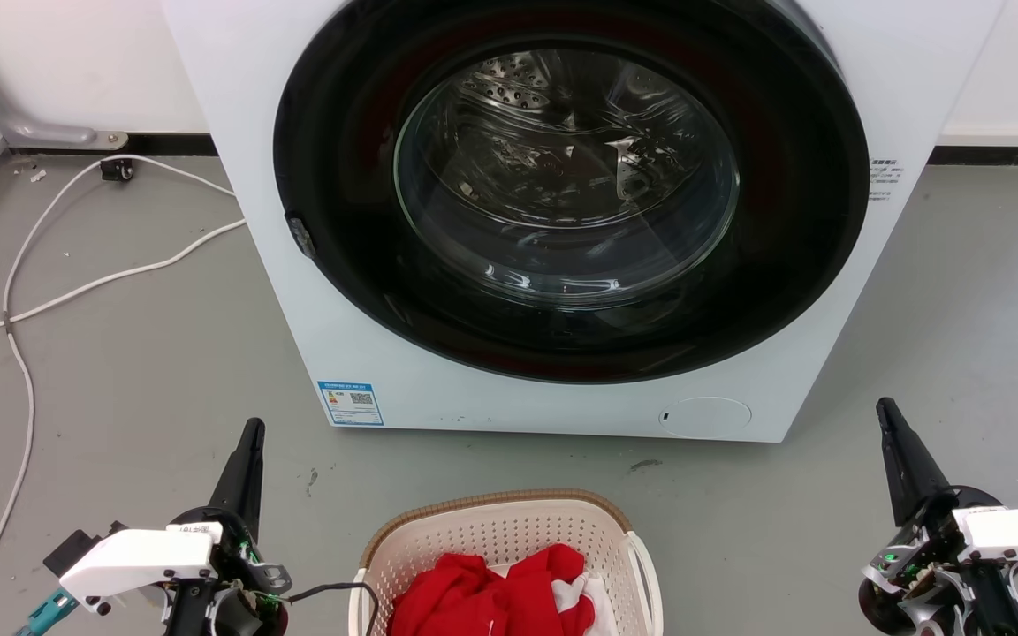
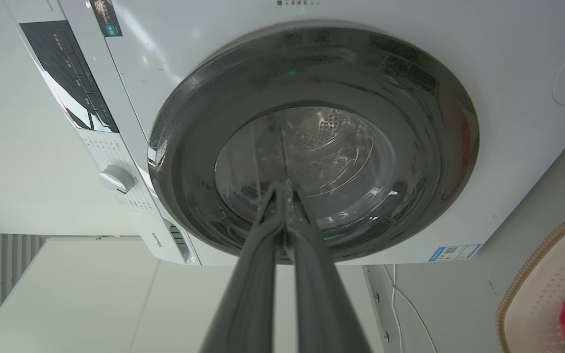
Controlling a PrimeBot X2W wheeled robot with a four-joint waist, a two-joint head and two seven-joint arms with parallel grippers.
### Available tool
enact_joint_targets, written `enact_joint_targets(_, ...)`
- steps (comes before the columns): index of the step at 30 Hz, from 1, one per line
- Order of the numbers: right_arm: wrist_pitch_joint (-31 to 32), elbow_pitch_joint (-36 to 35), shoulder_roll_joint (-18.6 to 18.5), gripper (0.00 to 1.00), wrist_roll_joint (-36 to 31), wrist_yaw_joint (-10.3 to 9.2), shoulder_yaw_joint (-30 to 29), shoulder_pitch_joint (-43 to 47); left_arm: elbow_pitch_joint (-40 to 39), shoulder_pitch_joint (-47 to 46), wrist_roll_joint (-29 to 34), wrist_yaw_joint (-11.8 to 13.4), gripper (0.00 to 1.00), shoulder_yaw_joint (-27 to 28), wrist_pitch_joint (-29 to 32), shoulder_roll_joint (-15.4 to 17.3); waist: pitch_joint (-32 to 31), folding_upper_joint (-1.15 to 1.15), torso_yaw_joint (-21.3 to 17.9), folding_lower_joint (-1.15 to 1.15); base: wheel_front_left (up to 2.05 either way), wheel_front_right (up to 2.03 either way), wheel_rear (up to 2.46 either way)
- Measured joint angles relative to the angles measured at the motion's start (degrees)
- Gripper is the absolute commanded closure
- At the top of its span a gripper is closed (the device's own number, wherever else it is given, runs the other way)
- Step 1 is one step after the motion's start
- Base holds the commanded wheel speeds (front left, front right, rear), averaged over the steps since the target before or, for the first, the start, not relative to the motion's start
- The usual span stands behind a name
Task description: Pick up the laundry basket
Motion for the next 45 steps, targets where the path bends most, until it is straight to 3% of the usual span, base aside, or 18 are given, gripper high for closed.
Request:
enact_joint_targets(19, 0.1, 0.0, 0.0, 1.0, 0.0, 0.0, 0.0, 0.0, 0.0, 0.0, 0.0, 0.0, 1.0, 0.0, 0.0, 0.0, 0.0, 0.0, 0.0, 0.0, 0.0, 0.0, 0.0)
enact_joint_targets(20, 0.1, 0.0, 0.0, 0.0, 0.0, 0.0, 0.0, 0.0, 0.0, 0.0, 0.0, 0.0, 0.0, 0.0, 0.0, 0.0, 0.0, 0.0, 0.0, 0.0, 0.0, 0.0, 0.0)
enact_joint_targets(30, -1.5, 1.4, 0.2, 0.0, -2.3, -0.02, 0.1, 2.4, 1.1, 2.1, 2.4, 0.0, 0.0, -0.6, -1.6, -0.2, 0.1, 0.0, 0.0, 0.0, 0.0, 0.0, 0.0)
enact_joint_targets(35, -2.9, -0.5, 0.2, 0.0, -8.9, -0.02, 0.2, 2.5, -0.2, 2.1, 7.2, 0.2, 0.0, -0.5, -3.1, -0.2, 0.1, 0.0, 0.0, 0.0, 0.0, 0.0, 0.0)
enact_joint_targets(45, -5.5, -4.4, 0.2, 0.0, -24.2, -0.02, 1.3, 3.7, -3.5, 2.2, 19.5, 3.0, 0.0, -2.2, -5.6, -0.2, 0.3, 0.0, -0.1, 0.0, 0.0, 0.0, 0.0)
